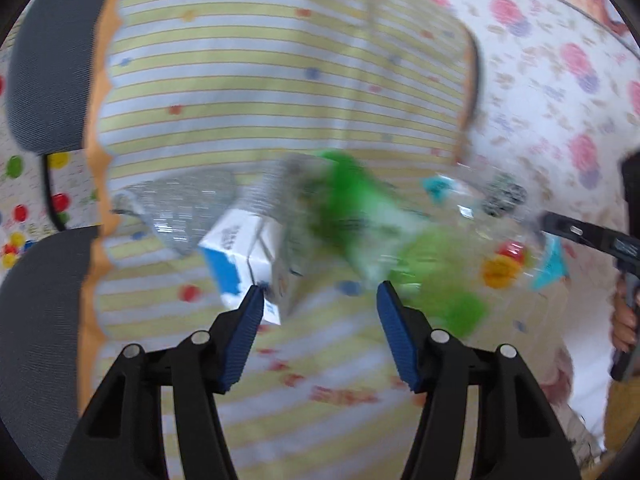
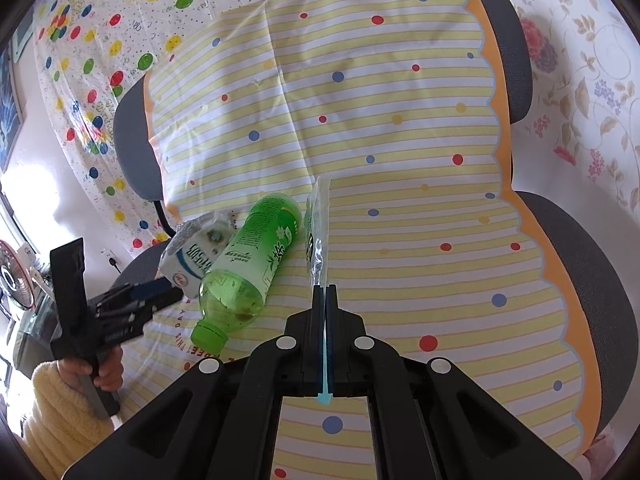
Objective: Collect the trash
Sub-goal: 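Grasp the white milk carton with the left tool, then carry the straw over the bin and open the right tool while the left tool carries the carton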
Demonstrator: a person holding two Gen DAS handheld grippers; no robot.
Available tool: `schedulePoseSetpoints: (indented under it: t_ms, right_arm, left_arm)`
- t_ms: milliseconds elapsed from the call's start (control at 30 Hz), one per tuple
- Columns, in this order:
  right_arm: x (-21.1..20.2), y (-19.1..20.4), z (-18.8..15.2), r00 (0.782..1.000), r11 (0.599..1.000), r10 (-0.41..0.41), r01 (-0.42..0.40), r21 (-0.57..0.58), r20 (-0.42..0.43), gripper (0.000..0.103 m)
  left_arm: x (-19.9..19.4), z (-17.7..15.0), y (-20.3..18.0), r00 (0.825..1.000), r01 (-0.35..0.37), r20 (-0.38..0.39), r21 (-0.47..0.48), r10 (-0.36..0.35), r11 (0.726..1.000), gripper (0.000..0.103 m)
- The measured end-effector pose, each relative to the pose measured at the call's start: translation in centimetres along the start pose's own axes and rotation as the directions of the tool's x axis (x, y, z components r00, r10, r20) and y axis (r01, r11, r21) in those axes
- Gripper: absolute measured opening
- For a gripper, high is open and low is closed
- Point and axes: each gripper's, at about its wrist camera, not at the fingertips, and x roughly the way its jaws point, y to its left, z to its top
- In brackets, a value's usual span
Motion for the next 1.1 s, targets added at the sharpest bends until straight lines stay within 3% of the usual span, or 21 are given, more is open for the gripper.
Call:
schedulePoseSetpoints:
  t_ms: [67,133,233,300,367,433,567,700,867,1100]
  right_arm:
    - [-0.2,0.0,-0.1,1.000,1.000,-0.003,0.003,-0.002,0.003,0.001]
    - [-0.4,-0.1,-0.2,1.000,1.000,-0.001,0.001,-0.001,0.005,0.001]
    - [-0.5,-0.1,-0.2,1.000,1.000,0.000,0.000,-0.003,0.008,0.001]
    - [-0.5,-0.1,-0.2,1.000,1.000,0.001,-0.001,-0.001,0.008,0.001]
    - [-0.5,0.0,-0.3,1.000,1.000,0.003,-0.003,0.000,0.008,0.001]
    - [-0.5,0.1,-0.3,1.000,1.000,0.004,-0.004,-0.003,0.007,0.001]
    - [-0.8,0.4,-0.5,1.000,1.000,-0.001,0.001,-0.011,0.008,0.001]
    - [-1.5,0.6,-0.6,1.000,1.000,-0.007,0.007,-0.011,0.018,0.001]
    - [-3.3,0.5,-1.2,0.999,1.000,-0.014,0.014,0.003,0.039,0.001]
    - [-6.7,-0.4,-3.0,0.998,0.999,-0.023,0.021,0.028,0.059,0.001]
  left_arm:
    - [-0.2,-0.1,-1.1,1.000,-0.021,0.009,0.028,0.021,0.999,0.060]
    - [-0.4,0.2,-1.2,0.996,-0.091,0.020,0.015,0.091,0.996,0.080]
    - [-0.5,0.9,0.3,0.980,-0.197,0.021,-0.048,0.198,0.979,0.080]
    - [-0.2,1.3,1.4,0.975,-0.217,0.018,-0.098,0.220,0.971,0.080]
    - [0.0,1.8,2.1,0.975,-0.219,0.021,-0.118,0.223,0.969,0.073]
    - [0.7,2.3,2.4,0.973,-0.225,0.016,-0.127,0.229,0.966,0.054]
    - [1.7,2.5,2.5,0.974,-0.223,0.001,-0.138,0.225,0.965,0.038]
    - [0.3,1.8,1.6,0.966,-0.252,0.022,-0.140,0.258,0.957,0.038]
    - [-5.1,0.8,-0.7,0.947,-0.278,0.114,-0.178,0.301,0.944,0.038]
    - [-9.9,-0.8,-8.1,0.959,-0.206,0.170,-0.130,0.226,0.970,0.038]
